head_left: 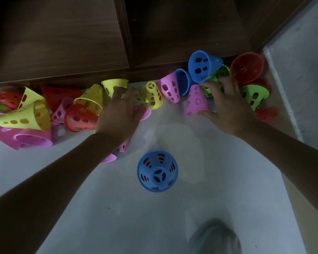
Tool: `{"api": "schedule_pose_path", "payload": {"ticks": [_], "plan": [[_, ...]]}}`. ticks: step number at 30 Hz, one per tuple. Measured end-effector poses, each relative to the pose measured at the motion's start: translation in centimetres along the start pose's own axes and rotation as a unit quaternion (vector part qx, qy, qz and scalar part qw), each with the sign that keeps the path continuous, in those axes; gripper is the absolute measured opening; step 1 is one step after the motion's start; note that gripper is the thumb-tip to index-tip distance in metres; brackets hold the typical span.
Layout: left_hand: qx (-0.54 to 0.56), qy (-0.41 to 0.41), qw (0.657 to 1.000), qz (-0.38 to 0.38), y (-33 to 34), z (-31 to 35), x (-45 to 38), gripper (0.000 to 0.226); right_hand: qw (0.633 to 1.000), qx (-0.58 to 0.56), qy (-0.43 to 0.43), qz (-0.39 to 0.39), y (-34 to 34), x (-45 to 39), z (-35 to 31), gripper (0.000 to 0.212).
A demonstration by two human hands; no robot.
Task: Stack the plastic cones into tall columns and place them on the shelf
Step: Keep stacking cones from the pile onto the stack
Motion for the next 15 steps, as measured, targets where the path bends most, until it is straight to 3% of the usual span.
{"api": "schedule_pose_path", "payload": {"ticks": [4,15], "plan": [[0.023,-0.022,0.999,-0.006,0.13,-0.03,-0.07,0.043,0.998,0.046,-0.022,-0.040,0.16,0.13,-0.82,0.089],[0.088,-0.039,0.995,-0.019,0.18,-0.27,0.03,0.039,0.994,0.088,-0.014,-0.058,0.51,0.05,-0.57,0.088]]}}
Point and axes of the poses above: each hand's wrist, its own x-axis away from the middle knuckle, its own y-axis out of the palm, z = x × y, the point moved 6 cm from there along -x, towards the middle knuckle, and after that the axes turned 4 degrees about z, right-handed, at the moved point
